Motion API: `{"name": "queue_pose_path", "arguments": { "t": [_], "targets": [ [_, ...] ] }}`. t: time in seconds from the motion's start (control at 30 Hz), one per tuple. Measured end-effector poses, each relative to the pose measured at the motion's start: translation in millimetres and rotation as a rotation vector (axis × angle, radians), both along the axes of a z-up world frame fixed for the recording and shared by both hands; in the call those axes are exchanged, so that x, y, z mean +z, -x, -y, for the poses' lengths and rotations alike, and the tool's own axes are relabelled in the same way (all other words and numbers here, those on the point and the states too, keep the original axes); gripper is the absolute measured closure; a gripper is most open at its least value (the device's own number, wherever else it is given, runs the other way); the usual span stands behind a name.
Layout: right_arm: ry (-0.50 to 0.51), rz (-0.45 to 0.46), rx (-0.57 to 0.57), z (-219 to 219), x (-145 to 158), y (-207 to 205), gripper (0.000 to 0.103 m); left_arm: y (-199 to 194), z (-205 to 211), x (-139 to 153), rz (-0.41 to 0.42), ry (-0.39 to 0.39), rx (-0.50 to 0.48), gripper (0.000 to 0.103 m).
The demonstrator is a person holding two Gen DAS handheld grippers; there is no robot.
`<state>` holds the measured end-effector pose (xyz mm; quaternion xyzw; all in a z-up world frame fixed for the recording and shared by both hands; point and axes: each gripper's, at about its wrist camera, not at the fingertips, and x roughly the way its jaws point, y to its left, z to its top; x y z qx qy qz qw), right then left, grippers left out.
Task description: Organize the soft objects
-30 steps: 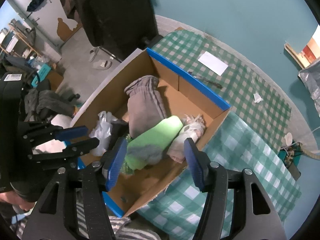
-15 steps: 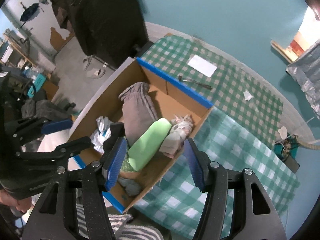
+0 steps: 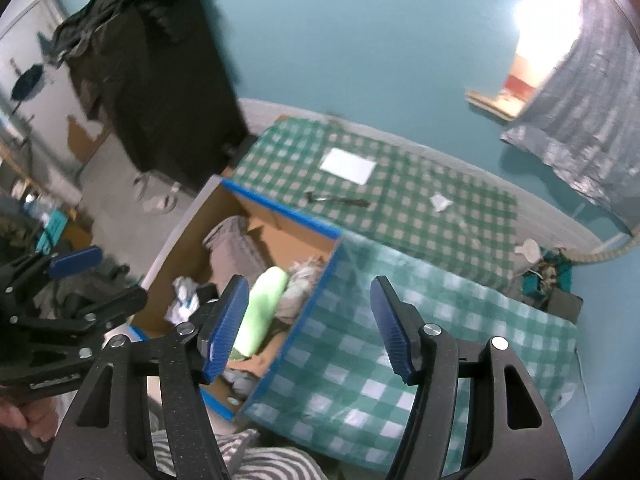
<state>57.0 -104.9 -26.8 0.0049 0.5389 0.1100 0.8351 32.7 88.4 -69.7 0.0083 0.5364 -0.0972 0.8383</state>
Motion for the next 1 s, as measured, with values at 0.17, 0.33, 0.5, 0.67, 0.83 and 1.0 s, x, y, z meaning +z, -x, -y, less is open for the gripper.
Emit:
{"name": "queue_pose_path", "arguments": {
  "t": [0.17,0.33,0.5,0.67,0.83,1.0],
  "targets": [
    [0.010,0.026,-0.063,21,13,12,0.040,3,14,19,0.043,-0.007,-0.027,0.021],
    [0.008,0.042,-0.124,38,22,25,0.040,7,28,32,0.074,-0.032,-0.072,0.016],
    [0.006,0.049,-0.177,56,32,39,0.040,12,43,38,0.078,-0.040,-0.109,0.016],
    [0.013,0.057,-0.228,71,35,49,0.040,17,57,45,0.091,-0.061,-0.130,0.016],
    [0.015,0.046,-0.254,83,32,55,0.040,20,65,53,0.108,-0.048,-0.130,0.016],
    [0.015,0.045,-0.275,94,33,59,0.040,20,73,55,0.102,-0.043,-0.136,0.016]
  ]
}}
